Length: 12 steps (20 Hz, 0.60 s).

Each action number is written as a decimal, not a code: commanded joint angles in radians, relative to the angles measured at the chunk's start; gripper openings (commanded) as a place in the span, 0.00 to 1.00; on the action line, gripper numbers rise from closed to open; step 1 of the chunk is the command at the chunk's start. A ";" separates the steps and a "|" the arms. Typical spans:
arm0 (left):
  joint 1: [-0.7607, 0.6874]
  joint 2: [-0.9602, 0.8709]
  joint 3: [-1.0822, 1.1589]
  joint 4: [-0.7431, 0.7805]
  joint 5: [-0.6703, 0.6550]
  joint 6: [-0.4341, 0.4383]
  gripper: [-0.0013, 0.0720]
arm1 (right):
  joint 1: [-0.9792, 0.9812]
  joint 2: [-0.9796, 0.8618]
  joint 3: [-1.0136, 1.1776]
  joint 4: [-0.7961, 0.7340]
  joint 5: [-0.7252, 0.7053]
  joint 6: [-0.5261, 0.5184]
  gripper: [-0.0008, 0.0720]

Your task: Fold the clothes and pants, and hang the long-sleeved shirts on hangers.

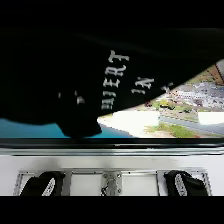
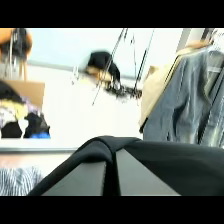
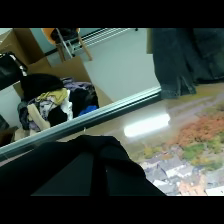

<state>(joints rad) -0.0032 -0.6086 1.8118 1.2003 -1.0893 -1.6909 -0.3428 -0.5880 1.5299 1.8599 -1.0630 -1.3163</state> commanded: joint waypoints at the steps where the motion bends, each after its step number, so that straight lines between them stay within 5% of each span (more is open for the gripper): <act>1: 0.001 -0.055 0.040 0.005 -0.052 0.000 0.03 | -0.005 0.010 0.021 -0.069 -0.146 0.061 0.03; 8: 0.001 -0.332 -0.220 0.003 -0.222 0.001 0.03 | -0.003 -0.205 0.008 -0.069 -0.434 -0.011 0.03; 12: -0.025 -0.496 -0.389 0.003 -0.167 0.008 0.03 | -0.003 -0.337 -0.105 -0.069 -0.396 -0.034 0.03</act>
<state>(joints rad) -0.0132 -0.9962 1.5284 1.2041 -1.2686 -1.6894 -0.3458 -0.8371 1.4837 1.7927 -1.4441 -1.3281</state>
